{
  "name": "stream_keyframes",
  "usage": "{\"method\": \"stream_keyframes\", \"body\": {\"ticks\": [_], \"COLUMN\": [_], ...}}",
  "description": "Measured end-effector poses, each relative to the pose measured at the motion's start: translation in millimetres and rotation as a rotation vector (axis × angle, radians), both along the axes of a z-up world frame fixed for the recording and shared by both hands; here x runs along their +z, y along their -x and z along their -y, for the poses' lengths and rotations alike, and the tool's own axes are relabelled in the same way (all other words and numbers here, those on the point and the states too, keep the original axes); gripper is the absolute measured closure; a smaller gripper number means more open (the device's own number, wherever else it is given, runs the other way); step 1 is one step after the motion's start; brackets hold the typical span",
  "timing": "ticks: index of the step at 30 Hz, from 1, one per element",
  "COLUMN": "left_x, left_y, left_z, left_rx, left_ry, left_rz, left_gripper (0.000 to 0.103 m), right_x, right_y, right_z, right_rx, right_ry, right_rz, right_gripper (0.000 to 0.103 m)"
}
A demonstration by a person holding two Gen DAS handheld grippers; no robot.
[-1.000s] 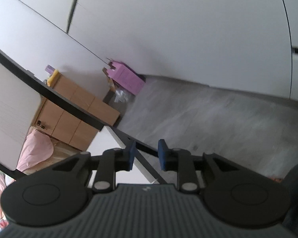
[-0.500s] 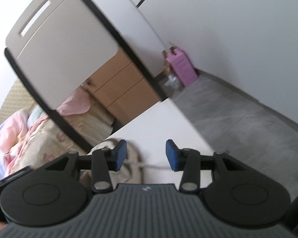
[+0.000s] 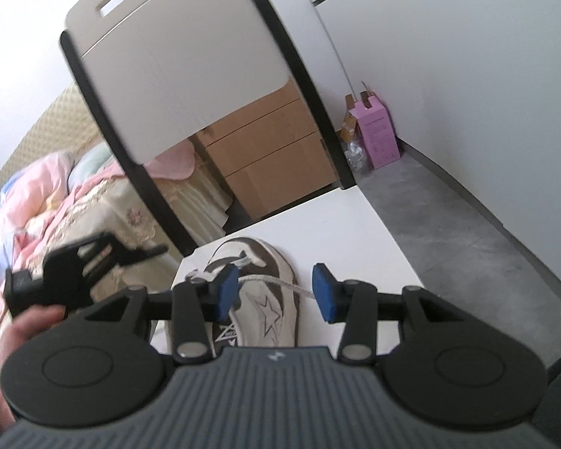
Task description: Lace up shoes with both hands
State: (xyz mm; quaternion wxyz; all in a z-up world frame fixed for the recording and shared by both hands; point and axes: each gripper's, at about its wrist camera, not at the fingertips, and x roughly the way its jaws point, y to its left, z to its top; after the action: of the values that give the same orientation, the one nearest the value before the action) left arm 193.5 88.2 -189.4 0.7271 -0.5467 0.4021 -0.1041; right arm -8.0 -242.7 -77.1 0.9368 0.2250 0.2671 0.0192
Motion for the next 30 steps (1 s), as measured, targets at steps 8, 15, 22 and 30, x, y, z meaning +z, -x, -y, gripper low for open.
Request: {"method": "stream_keyframes", "body": {"ticks": [8,15,22,30], "left_x": [23.4,56.9,75.8,84.1], "left_y": [-14.9,-14.5,-8.8,-2.8], "left_z": [-2.8,-12.5,-19.5,-18.7], "left_rx": [-0.076,-0.12,-0.122,-0.147], "left_ry": [0.089,0.081,0.134,0.123], "left_rz": [0.091,0.25,0.398,0.437], "left_gripper": [0.071,0.094,0.094,0.101], "right_x": [15.0,31.1,44.9,68.3], "right_y": [-21.9,-74.9,-120.8,-138.4], "right_z": [-28.2,-81.3,-109.2,-130.7], "right_rx": [0.145,0.368,0.416,0.426], "right_ry": [0.119,0.254,0.223,0.275], "right_rz": [-0.01,-0.019,-0.017,0.082], "right_gripper": [0.054,0.054,0.054,0.07]}}
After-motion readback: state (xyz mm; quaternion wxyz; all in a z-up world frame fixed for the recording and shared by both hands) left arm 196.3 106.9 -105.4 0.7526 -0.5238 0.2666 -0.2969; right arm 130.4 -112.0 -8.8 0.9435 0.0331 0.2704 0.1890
